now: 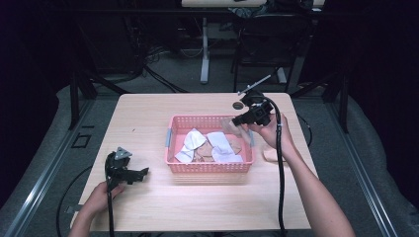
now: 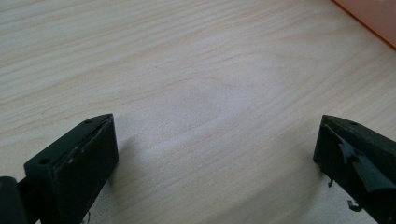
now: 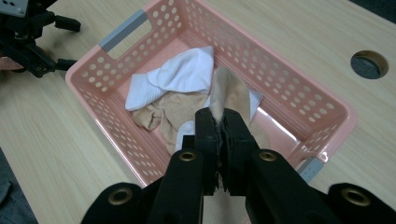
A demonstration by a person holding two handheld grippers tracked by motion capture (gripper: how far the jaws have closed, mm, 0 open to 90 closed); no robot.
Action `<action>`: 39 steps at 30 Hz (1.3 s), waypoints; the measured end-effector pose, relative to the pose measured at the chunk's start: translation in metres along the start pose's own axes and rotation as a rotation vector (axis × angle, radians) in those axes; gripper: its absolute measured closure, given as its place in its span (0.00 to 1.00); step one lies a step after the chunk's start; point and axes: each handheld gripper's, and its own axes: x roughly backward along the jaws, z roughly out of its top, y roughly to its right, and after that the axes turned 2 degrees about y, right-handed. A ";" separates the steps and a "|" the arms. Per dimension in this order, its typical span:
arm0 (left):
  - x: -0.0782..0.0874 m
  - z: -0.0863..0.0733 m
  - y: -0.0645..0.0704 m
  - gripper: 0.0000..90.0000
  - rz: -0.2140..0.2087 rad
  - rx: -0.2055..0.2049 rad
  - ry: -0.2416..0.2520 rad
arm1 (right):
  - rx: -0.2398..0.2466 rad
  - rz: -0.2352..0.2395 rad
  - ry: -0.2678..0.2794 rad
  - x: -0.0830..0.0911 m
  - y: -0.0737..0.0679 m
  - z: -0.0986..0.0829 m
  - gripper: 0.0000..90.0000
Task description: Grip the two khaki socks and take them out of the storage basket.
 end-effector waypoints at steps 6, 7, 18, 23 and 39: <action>0.000 0.000 0.000 0.00 0.000 0.000 0.000 | -0.012 -0.018 0.031 0.020 0.006 -0.002 0.96; 0.000 0.000 0.000 0.00 0.002 0.002 0.002 | -0.008 -0.025 0.034 0.024 0.007 -0.003 0.96; 0.000 0.000 0.000 0.00 0.002 0.001 0.001 | -0.050 -0.078 0.074 0.061 0.025 -0.016 0.96; 0.000 0.000 0.000 0.00 0.002 0.001 0.002 | -0.083 -0.091 0.094 0.073 0.039 -0.030 0.96; 0.000 0.000 0.000 0.00 0.002 0.001 0.001 | -0.206 -0.196 0.060 0.070 0.090 -0.092 0.96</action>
